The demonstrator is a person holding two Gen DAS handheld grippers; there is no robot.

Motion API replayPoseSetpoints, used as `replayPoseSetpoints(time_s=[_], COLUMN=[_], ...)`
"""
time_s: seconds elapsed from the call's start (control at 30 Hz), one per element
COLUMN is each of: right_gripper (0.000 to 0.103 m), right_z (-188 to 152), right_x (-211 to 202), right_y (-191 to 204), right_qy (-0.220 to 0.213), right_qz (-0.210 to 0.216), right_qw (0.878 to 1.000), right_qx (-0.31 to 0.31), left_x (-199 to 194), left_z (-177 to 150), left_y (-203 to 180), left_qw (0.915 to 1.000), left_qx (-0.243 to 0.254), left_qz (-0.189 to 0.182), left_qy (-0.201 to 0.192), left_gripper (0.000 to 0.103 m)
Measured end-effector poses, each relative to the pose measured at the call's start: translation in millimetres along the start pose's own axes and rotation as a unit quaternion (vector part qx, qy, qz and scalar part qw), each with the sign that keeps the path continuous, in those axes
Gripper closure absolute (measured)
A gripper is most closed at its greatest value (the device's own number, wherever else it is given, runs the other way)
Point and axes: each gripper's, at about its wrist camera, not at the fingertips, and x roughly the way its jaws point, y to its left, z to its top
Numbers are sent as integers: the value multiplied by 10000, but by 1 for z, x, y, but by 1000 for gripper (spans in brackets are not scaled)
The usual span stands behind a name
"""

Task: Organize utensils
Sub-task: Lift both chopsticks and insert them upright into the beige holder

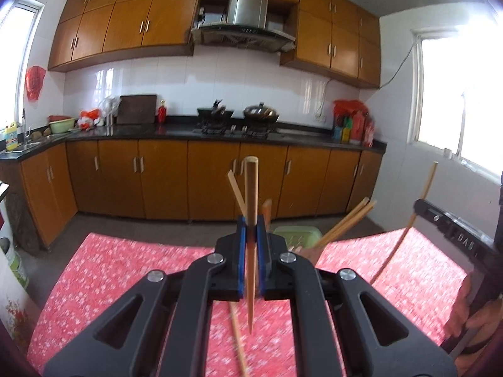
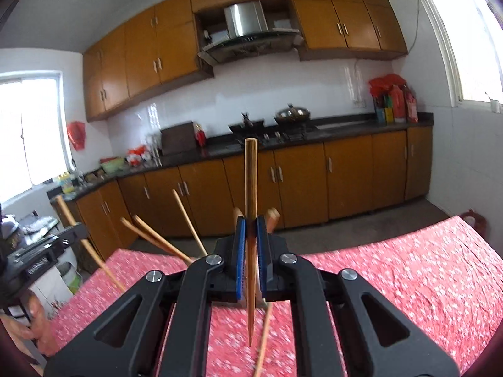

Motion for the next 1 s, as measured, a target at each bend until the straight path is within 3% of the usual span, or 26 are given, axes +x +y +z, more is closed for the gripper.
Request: replayPoseSetpoints(time_s=[0.37,0.57,0.77,1.0], right_gripper=[95,95,95,94], right_z=[50,54,30,16], right_x=[25,54,89,97], right_y=[9,4,2,-2], right_qy=[-799,-1075,-710,-376], right_qz=[114,-35,-129,-131], right_qw=[9966,9940,9972,9989], right_qx=[149,220,210,246], left_x=[31,68,106,133], left_z=[76,89,73,52], left_y=[-31,-32,-20,-11], left_qw=[9968,9947,9951,9970], left_qx=[-201,-301,-582,-623], left_qz=[-19,204,183,170], left_qy=[-768,-960,-775,-435], left_gripper=[96,96,96,95])
